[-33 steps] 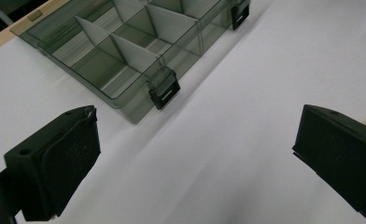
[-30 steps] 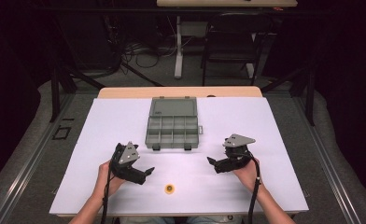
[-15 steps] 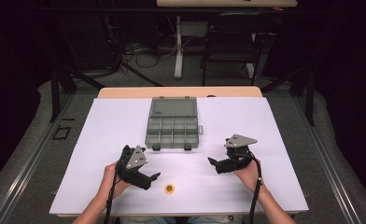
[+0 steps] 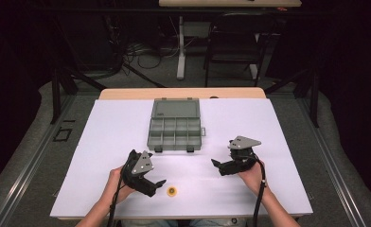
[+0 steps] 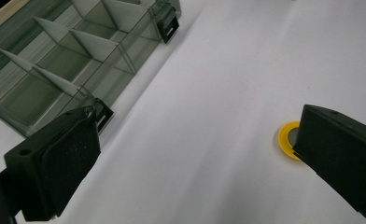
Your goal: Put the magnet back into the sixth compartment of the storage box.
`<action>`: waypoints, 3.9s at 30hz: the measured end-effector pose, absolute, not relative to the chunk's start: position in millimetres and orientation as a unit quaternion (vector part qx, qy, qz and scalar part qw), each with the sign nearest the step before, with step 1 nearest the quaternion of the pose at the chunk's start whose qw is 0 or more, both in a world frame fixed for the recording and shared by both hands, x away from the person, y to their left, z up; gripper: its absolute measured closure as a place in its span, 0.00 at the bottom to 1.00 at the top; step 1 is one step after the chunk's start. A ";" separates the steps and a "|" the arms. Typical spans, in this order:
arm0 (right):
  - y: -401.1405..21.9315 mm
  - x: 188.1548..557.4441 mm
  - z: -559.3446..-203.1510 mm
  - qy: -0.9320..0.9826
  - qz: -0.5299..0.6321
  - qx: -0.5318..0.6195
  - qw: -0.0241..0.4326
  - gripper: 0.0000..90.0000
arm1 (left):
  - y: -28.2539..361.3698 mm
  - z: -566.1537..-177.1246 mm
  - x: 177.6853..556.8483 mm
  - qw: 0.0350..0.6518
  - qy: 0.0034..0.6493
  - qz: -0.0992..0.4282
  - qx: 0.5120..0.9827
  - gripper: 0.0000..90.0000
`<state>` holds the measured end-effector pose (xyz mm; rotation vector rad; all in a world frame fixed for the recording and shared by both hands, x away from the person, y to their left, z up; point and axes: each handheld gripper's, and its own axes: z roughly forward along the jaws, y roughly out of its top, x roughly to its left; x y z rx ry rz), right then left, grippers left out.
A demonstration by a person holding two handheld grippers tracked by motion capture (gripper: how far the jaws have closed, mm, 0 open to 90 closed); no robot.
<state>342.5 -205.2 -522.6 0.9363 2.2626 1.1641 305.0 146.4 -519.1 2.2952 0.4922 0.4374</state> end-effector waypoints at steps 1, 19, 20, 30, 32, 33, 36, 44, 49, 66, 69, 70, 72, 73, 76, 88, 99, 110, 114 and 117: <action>-205.2 342.5 -522.5 0.815 0.419 0.337 0.214 0.01 | 145.3 -519.4 304.3 0.368 0.190 0.169 0.894 0.00; -203.8 342.5 -523.7 0.818 0.416 0.335 0.212 0.00 | 125.6 -530.9 296.9 0.347 0.158 0.132 0.915 0.00; -203.7 342.6 -523.8 0.819 0.416 0.335 0.212 0.00 | 124.9 -531.6 296.8 0.347 0.156 0.130 0.916 0.00; -203.4 342.6 -524.5 0.821 0.414 0.332 0.210 0.00 | 118.2 -539.1 295.6 0.328 0.143 0.113 0.927 0.00; -203.8 342.7 -524.4 0.821 0.414 0.332 0.209 0.00 | 116.4 -540.6 295.2 0.325 0.141 0.109 0.929 0.00; -203.8 342.8 -524.6 0.821 0.415 0.332 0.210 0.00 | 115.6 -541.2 295.1 0.324 0.140 0.108 0.929 0.00; -203.9 342.9 -524.6 0.821 0.415 0.332 0.210 0.00 | 114.1 -542.8 294.9 0.318 0.139 0.101 0.932 0.00; -202.9 342.5 -525.0 0.823 0.413 0.329 0.209 0.00 | 111.2 -546.9 295.4 0.304 0.139 0.078 0.939 0.01; -203.1 342.9 -525.3 0.823 0.412 0.329 0.209 0.00 | 108.4 -548.9 293.6 0.297 0.136 0.073 0.942 0.07; -201.5 342.7 -526.2 0.827 0.408 0.326 0.208 0.00 | 108.4 -548.8 292.2 0.306 0.121 0.045 0.943 0.43; -201.5 342.8 -526.3 0.828 0.407 0.326 0.208 0.00 | 109.0 -549.0 292.6 0.310 0.117 0.036 0.943 0.49; -201.5 342.8 -526.4 0.828 0.406 0.326 0.208 0.01 | 109.4 -549.2 293.1 0.311 0.118 0.032 0.942 0.50; -201.2 343.0 -526.5 0.829 0.404 0.326 0.209 0.01 | 110.5 -549.3 294.0 0.312 0.117 0.030 0.942 0.53; -201.2 343.1 -526.6 0.829 0.404 0.325 0.209 0.01 | 110.7 -548.6 293.8 0.309 0.118 0.031 0.943 0.54; -200.8 342.8 -526.8 0.829 0.403 0.326 0.208 0.01 | 111.0 -549.3 293.9 0.315 0.116 0.028 0.942 0.58; -200.6 342.8 -526.9 0.831 0.401 0.326 0.208 0.01 | 112.4 -549.2 294.1 0.317 0.117 0.031 0.941 0.68; -201.2 343.1 -526.6 0.830 0.402 0.325 0.210 0.01 | 111.1 -548.2 292.7 0.314 0.115 0.035 0.942 0.68; -201.2 343.0 -526.5 0.830 0.402 0.325 0.211 0.01 | 111.4 -546.2 291.9 0.316 0.111 0.037 0.941 0.68; -201.0 342.9 -526.3 0.830 0.402 0.325 0.211 0.01 | 112.7 -545.6 292.6 0.318 0.114 0.042 0.940 0.69; -200.7 342.7 -526.4 0.830 0.401 0.325 0.211 0.01 | 113.5 -545.2 293.2 0.317 0.116 0.043 0.940 0.69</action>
